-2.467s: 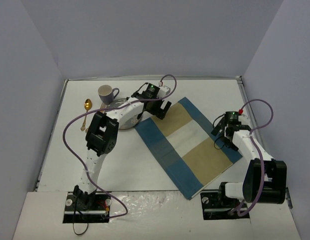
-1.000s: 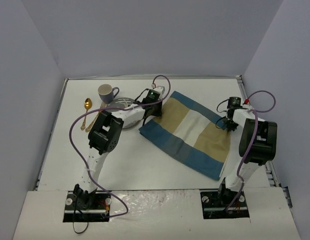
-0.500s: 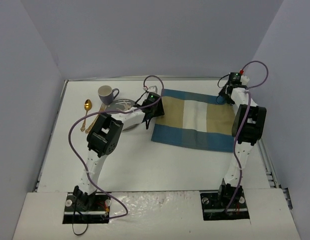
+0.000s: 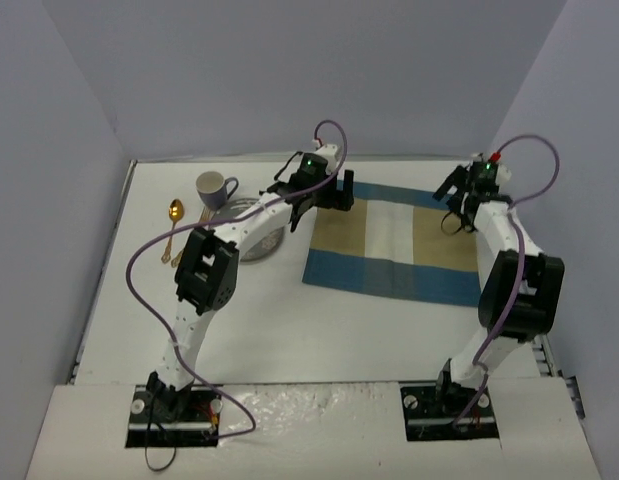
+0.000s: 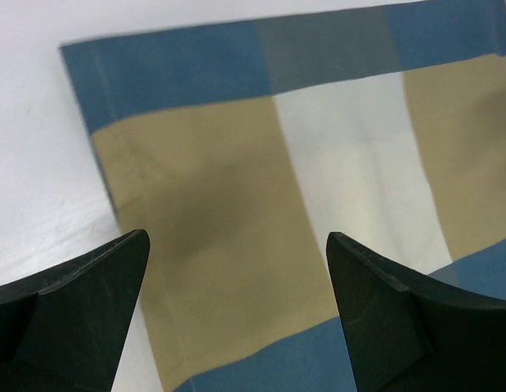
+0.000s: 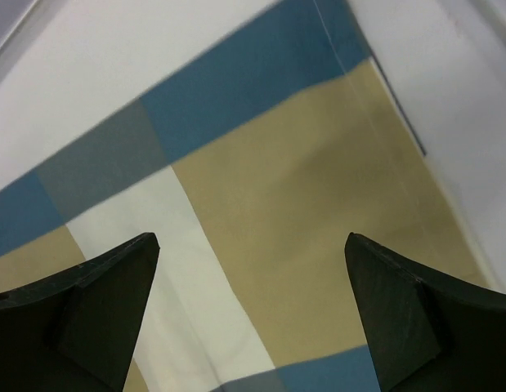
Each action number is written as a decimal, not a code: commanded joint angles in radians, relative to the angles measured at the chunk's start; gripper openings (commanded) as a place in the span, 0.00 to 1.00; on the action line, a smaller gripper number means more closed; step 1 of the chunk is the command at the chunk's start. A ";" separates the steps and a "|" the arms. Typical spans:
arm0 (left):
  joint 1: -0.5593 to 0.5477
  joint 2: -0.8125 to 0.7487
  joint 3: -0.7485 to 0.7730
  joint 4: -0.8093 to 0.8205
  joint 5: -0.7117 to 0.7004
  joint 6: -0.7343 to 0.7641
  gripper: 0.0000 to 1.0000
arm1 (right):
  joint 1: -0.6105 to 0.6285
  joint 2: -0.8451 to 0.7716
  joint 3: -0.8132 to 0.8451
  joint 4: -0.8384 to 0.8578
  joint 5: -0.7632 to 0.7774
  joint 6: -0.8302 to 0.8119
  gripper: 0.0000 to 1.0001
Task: Set the dinner table for one person
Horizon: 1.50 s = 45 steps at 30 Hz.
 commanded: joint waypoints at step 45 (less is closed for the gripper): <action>0.061 0.267 0.203 -0.070 -0.041 -0.049 0.88 | -0.100 0.308 -0.138 0.296 -0.098 0.066 0.96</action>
